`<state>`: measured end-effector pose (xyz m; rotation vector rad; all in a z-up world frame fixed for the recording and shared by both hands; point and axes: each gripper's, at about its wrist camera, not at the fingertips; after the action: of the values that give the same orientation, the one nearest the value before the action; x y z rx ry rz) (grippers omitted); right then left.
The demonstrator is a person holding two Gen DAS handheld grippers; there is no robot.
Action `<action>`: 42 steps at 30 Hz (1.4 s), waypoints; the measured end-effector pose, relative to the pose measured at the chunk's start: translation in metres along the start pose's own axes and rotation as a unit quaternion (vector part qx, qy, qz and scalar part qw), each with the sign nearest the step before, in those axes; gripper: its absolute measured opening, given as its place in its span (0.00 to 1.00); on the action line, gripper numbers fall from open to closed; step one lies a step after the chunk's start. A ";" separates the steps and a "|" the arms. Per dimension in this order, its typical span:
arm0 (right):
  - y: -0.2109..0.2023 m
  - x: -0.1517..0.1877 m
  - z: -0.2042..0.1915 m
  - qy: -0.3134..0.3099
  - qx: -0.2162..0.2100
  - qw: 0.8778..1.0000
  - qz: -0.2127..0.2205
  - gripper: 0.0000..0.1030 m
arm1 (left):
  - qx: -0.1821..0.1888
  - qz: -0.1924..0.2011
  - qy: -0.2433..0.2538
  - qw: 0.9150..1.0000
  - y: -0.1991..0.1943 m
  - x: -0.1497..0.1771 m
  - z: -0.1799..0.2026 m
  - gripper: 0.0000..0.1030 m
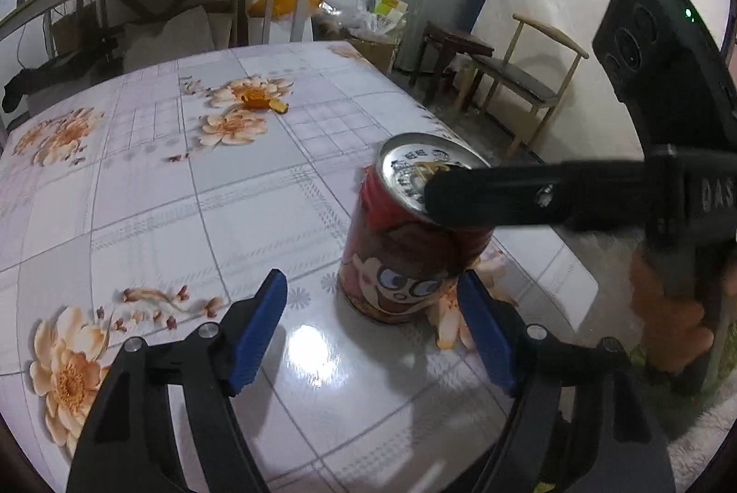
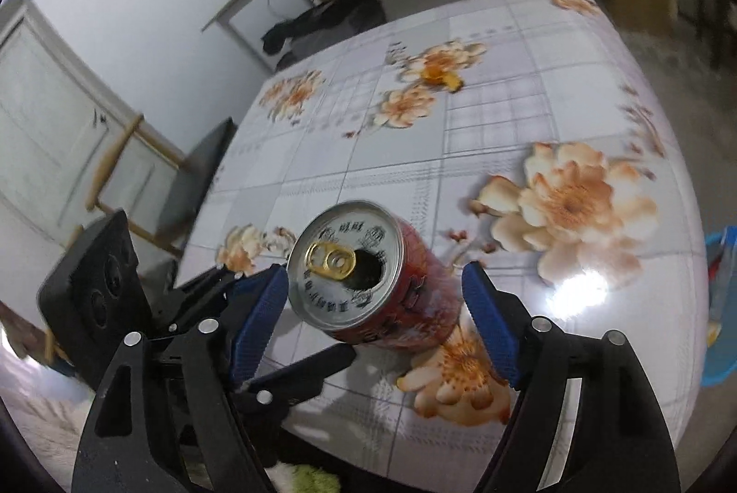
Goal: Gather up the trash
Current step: 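Hand the red can from the left tool to the right tool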
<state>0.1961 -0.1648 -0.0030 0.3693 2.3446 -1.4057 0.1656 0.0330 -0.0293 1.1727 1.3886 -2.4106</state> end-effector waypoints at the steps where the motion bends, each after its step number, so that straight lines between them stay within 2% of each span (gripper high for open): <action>1: 0.002 0.001 0.000 -0.002 -0.001 1.000 0.000 0.75 | -0.006 0.003 0.004 1.000 0.003 0.000 0.001 0.72; 7: -0.001 0.001 -0.009 -0.023 0.014 1.000 0.003 0.75 | -0.006 0.011 0.021 1.000 0.013 -0.001 0.004 0.72; 14: 0.005 0.002 -0.008 -0.021 0.003 1.000 -0.007 0.75 | 0.015 0.023 0.027 0.999 0.018 -0.004 0.007 0.72; 18: 0.006 -0.001 -0.007 -0.021 0.002 1.000 -0.007 0.75 | 0.017 0.026 0.028 0.999 0.019 -0.004 0.008 0.67; 22: -0.001 -0.018 0.003 -0.005 -0.038 0.999 -0.001 0.75 | 0.017 0.028 0.019 0.999 0.019 -0.007 0.003 0.64; 27: -0.013 -0.060 0.031 0.046 -0.111 0.992 0.031 0.75 | 0.013 0.031 0.019 0.999 0.023 -0.012 0.000 0.64; 30: 0.001 -0.090 0.043 0.054 -0.092 0.994 0.033 0.73 | 0.017 0.030 0.021 0.999 0.027 -0.014 -0.001 0.65; 36: 0.083 -0.154 0.039 -0.002 0.003 1.000 -0.010 0.57 | 0.019 0.027 0.023 0.999 0.027 -0.015 0.000 0.65; 42: 0.155 -0.182 0.028 -0.065 0.046 0.996 -0.047 0.43 | 0.021 0.026 0.024 0.999 0.020 -0.013 0.003 0.68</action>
<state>0.4271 -0.1225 -0.0548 0.1866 2.2240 -1.5366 0.1819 0.0162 -0.0332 1.2678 1.3107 -2.4030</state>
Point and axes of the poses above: each gripper's, at about its wrist camera, not at the fingertips, and y roughly the way its jaws point, z to its right, x to its underside, and after that the axes turned 5 degrees about x, right-handed
